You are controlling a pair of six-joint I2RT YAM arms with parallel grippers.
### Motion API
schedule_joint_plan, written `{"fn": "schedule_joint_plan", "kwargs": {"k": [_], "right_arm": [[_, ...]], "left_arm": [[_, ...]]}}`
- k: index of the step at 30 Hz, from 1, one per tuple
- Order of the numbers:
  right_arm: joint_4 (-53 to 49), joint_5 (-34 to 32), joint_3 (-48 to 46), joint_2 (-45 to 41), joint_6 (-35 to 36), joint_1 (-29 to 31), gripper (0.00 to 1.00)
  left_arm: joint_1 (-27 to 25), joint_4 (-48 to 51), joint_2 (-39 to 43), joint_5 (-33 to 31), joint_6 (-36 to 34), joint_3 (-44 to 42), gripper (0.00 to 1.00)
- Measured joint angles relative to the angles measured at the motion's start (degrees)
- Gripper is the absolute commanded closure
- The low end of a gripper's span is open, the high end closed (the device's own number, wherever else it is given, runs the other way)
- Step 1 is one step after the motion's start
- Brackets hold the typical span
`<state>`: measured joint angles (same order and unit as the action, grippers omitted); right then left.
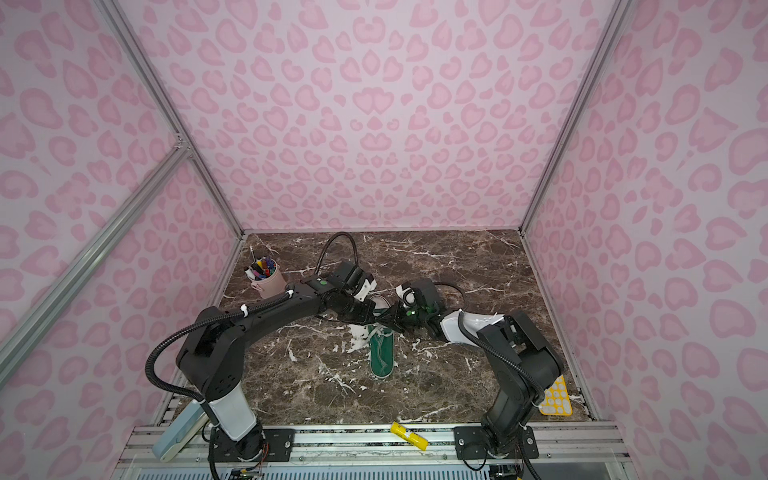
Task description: Tie the shoes
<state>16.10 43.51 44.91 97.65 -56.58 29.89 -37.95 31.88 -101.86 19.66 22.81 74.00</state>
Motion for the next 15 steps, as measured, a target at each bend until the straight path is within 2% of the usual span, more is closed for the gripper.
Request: {"fn": "schedule_joint_plan", "kwargs": {"k": [9,15], "right_arm": [[-2.69,0.0,1.7,1.33,0.31,0.0,0.82],[-4.07,-0.17,1.31,-1.31,0.68,-1.11,0.78]], "left_arm": [[-0.17,0.0,0.2,0.33,-0.02,0.15,0.97],[-0.63,0.22,-0.39,0.76,0.0,0.31,0.97]]}}
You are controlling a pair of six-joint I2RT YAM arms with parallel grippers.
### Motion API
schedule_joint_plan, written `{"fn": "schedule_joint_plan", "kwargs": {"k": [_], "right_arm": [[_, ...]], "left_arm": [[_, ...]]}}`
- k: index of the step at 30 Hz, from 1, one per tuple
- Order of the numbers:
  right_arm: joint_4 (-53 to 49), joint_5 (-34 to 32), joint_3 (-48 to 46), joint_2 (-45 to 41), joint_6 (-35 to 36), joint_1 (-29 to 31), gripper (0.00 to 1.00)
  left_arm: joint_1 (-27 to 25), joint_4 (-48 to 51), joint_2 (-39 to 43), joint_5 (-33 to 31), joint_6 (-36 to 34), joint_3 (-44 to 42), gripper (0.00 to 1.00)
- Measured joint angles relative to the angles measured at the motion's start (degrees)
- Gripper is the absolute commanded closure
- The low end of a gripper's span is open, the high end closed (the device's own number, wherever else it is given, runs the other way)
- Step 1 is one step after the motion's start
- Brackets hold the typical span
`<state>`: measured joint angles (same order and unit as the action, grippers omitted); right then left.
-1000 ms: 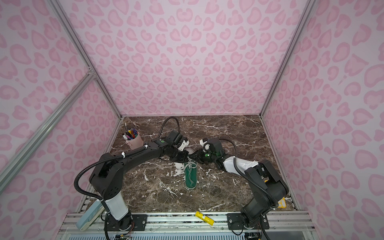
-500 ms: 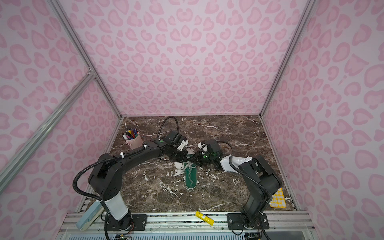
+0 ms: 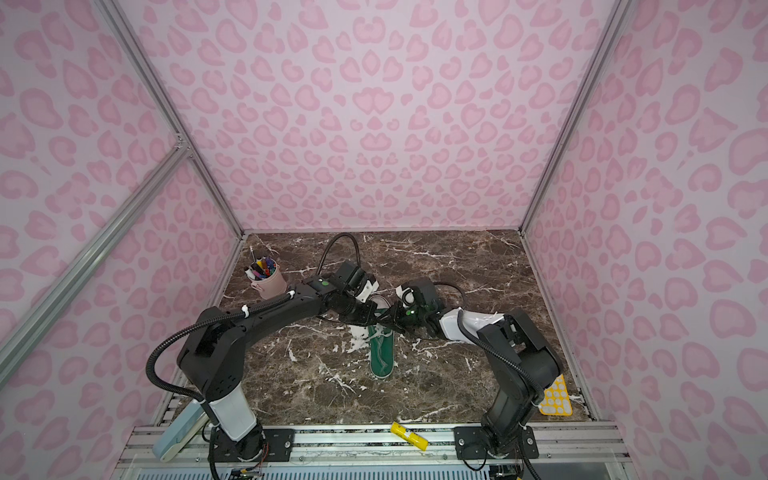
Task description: Tie the shoes
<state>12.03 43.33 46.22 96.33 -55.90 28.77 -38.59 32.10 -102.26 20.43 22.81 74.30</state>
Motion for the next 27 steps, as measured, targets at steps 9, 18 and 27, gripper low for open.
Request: {"fn": "schedule_joint_plan", "kwargs": {"k": [9,18,27], "right_arm": [[-1.27,0.46,-4.35,-5.29,1.79,-6.05,0.77],[-1.88,3.1,-5.77,-0.17,3.19,-7.5,0.84],[0.31,6.01,-4.48,2.67,3.21,-5.6,0.84]], "left_arm": [[-0.15,0.66,-0.7,0.2,0.02,1.07,0.97],[-0.39,0.83,-0.7,0.2,0.02,1.11,0.97],[-0.39,1.07,-0.7,0.15,0.02,1.11,0.97]]}}
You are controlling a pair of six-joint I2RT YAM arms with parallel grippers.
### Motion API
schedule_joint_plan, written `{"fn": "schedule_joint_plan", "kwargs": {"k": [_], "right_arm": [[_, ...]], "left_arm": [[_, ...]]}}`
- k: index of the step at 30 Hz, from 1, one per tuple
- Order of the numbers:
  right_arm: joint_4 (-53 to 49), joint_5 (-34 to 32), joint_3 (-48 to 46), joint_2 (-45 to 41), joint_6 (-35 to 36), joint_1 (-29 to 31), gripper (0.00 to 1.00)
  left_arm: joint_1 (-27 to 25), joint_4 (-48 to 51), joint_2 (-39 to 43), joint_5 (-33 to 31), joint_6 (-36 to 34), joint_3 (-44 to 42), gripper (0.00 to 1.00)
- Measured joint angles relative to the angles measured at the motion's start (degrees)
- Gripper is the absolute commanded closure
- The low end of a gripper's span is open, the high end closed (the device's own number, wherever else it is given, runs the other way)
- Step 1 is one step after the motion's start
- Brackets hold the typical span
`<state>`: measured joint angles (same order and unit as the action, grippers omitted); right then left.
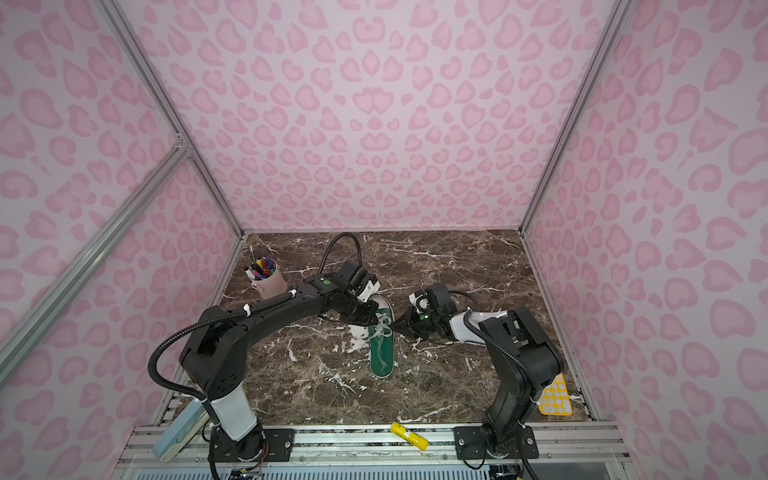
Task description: Tie the shoes
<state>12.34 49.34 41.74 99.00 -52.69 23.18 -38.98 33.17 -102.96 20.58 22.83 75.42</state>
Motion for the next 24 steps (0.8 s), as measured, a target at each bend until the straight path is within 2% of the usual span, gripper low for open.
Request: {"fn": "schedule_joint_plan", "kwargs": {"k": [15,24], "right_arm": [[0.48,1.07,-1.33,-0.35,-0.48,0.55,0.82],[7.5,3.72,-0.66,4.96,-3.93,0.81,0.86]], "left_arm": [[0.0,0.02,0.11,-0.04,0.0,-0.2,0.97],[0.0,-0.07,0.44,-0.07,0.0,-0.94,0.97]]}}
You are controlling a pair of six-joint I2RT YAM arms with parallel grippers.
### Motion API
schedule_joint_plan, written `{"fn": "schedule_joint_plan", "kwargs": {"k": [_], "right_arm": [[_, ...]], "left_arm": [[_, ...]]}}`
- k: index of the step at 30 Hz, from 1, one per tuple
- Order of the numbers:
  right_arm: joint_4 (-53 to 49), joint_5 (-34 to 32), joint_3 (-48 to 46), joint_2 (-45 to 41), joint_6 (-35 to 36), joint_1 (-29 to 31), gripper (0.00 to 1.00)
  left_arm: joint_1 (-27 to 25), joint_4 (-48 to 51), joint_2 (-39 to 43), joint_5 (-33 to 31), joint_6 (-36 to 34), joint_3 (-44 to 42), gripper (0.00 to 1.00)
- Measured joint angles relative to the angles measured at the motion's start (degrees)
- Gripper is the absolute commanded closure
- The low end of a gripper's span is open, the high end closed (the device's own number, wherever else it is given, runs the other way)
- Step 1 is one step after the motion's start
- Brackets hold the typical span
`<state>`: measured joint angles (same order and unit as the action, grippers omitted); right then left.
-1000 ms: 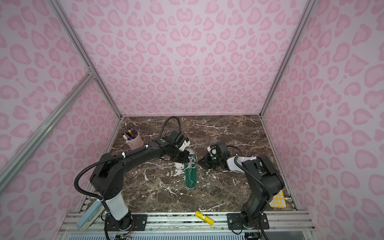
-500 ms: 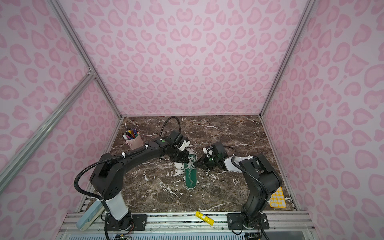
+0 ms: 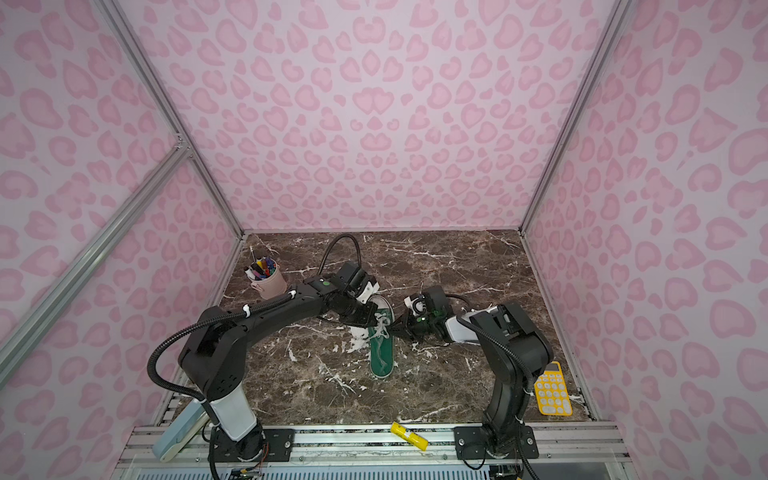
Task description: Tie the shoes
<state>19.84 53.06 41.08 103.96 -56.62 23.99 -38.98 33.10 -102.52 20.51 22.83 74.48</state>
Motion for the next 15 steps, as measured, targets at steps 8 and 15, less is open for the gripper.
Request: {"fn": "schedule_joint_plan", "kwargs": {"k": [8,15], "right_arm": [[3.13,0.98,-0.9,-2.23,-2.78,0.39,0.88],[2.75,1.55,-1.33,-4.94,-2.93,0.5,0.88]], "left_arm": [[0.0,0.04,0.11,-0.04,0.0,-0.28,0.97],[0.0,0.13,0.11,-0.63,-0.02,-0.26,0.97]]}}
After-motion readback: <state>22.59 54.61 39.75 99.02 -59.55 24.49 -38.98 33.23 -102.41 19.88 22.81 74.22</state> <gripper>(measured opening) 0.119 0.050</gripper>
